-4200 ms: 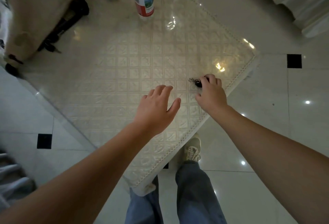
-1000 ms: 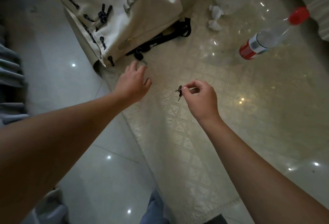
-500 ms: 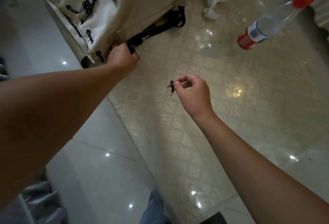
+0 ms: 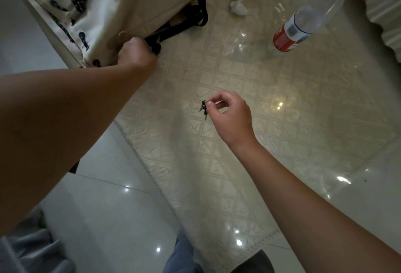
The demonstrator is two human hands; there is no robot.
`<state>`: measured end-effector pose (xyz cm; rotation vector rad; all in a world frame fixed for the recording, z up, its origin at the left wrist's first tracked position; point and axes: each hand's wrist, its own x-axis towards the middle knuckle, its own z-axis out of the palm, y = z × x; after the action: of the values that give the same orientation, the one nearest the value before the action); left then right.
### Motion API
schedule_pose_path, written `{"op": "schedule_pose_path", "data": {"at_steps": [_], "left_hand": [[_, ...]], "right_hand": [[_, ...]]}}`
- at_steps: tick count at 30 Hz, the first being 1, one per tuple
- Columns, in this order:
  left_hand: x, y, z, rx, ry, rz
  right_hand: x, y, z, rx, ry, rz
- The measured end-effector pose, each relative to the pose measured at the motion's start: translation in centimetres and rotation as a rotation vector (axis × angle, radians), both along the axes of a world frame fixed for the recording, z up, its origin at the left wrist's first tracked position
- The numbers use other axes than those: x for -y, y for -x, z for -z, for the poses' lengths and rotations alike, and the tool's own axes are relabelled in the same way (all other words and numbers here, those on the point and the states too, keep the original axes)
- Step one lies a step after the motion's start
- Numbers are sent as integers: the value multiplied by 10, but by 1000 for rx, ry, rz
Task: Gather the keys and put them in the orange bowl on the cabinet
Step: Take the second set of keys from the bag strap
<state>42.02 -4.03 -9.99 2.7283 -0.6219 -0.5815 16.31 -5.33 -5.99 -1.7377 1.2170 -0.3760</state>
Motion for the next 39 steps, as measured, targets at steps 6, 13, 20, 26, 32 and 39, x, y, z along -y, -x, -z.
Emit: {"op": "schedule_pose_path", "data": {"at_steps": [6, 13, 20, 26, 32, 39], "left_hand": [[-18, 40, 1, 46, 27, 194], [-68, 108, -7, -133, 133, 459], [-97, 154, -32, -12, 239, 395], [-111, 189, -62, 10, 234, 271], [-106, 235, -119, -4, 348, 165], [-79, 283, -233, 32, 545, 112]], "right_hand": [[-4, 14, 2, -14, -32, 33], [-19, 37, 9, -60, -118, 74], [-34, 65, 6, -120, -121, 42], [-35, 99, -14, -181, -20, -37], [-21, 137, -56, -112, 60, -94], [12, 171, -169, -22, 165, -118]]}}
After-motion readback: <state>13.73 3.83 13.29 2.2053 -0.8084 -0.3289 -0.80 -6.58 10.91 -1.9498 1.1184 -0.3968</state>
